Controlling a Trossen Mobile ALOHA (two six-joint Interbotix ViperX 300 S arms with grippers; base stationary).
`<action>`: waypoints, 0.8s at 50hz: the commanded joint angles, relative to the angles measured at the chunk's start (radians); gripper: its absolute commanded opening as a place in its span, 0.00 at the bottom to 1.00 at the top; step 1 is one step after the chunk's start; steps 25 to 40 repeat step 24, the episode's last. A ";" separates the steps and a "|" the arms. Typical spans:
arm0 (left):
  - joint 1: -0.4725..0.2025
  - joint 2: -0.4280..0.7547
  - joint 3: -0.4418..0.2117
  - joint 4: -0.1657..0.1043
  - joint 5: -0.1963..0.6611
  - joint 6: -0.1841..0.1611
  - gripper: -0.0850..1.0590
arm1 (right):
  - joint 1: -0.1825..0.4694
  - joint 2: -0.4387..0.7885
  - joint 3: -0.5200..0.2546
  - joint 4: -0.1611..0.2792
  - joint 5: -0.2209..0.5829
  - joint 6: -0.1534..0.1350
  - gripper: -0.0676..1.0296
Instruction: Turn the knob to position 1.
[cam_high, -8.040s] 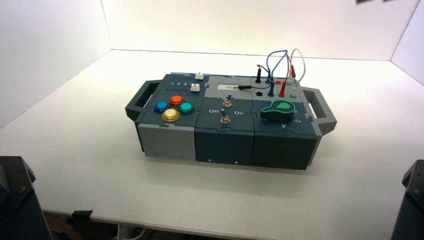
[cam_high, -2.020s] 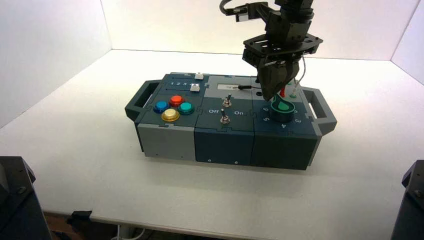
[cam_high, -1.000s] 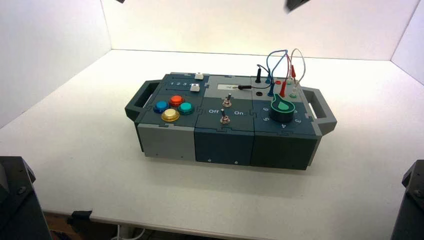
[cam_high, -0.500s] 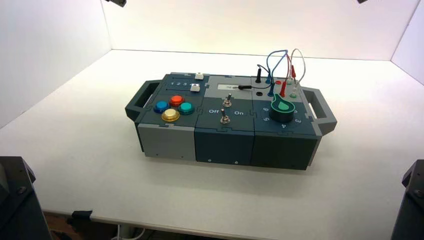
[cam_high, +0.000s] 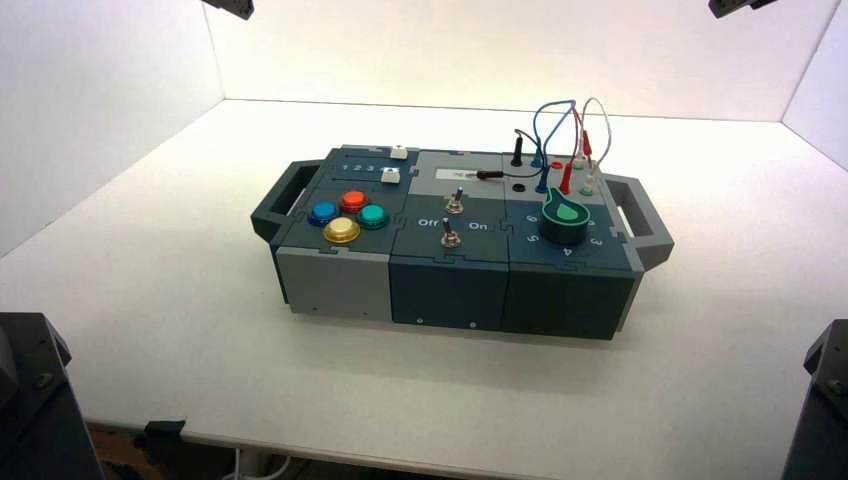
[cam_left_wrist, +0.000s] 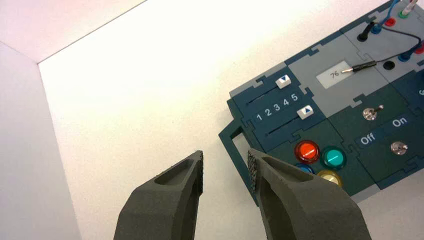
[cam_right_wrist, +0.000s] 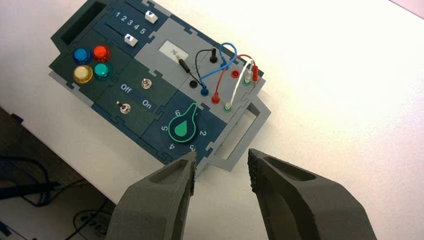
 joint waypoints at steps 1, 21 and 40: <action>-0.006 -0.003 -0.011 0.005 -0.011 0.005 0.50 | -0.002 0.006 -0.028 0.011 0.000 0.000 0.56; -0.006 -0.009 -0.009 0.003 -0.008 0.006 0.50 | -0.002 0.003 -0.029 0.014 0.011 0.002 0.56; -0.006 -0.009 -0.009 0.003 -0.008 0.005 0.50 | -0.002 0.002 -0.029 0.014 0.012 0.002 0.56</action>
